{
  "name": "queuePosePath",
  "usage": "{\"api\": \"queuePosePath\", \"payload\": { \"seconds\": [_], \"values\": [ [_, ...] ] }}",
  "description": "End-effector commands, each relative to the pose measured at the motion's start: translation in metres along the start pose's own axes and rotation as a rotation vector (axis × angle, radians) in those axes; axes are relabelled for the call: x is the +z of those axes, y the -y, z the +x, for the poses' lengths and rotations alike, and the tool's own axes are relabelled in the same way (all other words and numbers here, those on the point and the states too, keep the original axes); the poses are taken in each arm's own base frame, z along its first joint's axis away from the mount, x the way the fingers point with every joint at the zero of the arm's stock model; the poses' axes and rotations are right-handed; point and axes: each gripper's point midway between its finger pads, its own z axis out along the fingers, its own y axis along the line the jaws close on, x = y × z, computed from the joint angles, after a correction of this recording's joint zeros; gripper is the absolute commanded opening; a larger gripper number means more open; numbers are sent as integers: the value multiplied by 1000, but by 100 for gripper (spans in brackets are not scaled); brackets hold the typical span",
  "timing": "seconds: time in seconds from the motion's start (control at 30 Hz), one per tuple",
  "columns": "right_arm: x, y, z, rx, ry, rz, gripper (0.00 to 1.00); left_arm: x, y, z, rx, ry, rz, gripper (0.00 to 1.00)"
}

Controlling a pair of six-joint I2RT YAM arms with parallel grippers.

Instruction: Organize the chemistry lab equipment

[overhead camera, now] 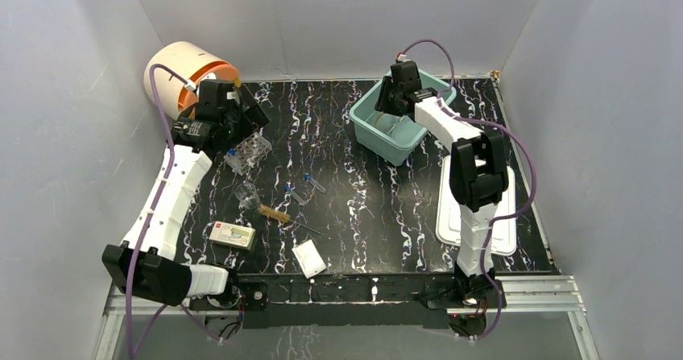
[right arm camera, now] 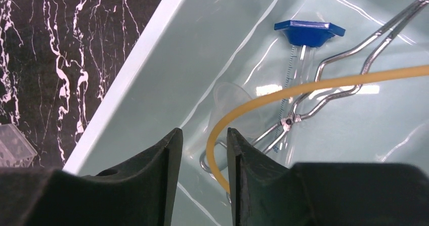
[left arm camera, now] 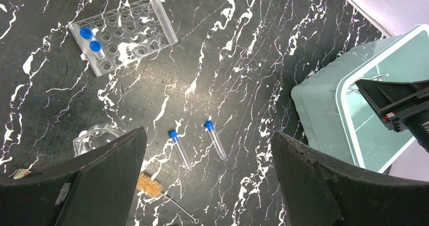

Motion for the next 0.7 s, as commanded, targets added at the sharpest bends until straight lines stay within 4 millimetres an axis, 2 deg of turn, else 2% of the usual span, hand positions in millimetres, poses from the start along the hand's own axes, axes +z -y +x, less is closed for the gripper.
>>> {"api": "queuePosePath", "payload": {
  "seconds": [0.0,0.17,0.37,0.47,0.57,0.63,0.67],
  "values": [
    [-60,-24,-62,-27,141,-45,47,-8,2,-1,7,6,32,93],
    [-96,-33,-68,-76,147,-92,48,-9,3,-2,25,13,45,93],
    [-144,-62,-53,-152,129,-234,49,-11,1,-5,79,31,47,98],
    [-170,-83,-44,-218,152,-297,51,-13,3,-4,121,26,69,98],
    [-190,-114,-26,-312,158,-358,55,-16,1,-7,143,31,63,98],
    [-199,-133,-9,-362,147,-400,55,-20,1,-14,173,50,55,98],
    [-202,-141,0,-377,139,-415,55,-24,-1,-23,180,83,29,98]
  ]
}}
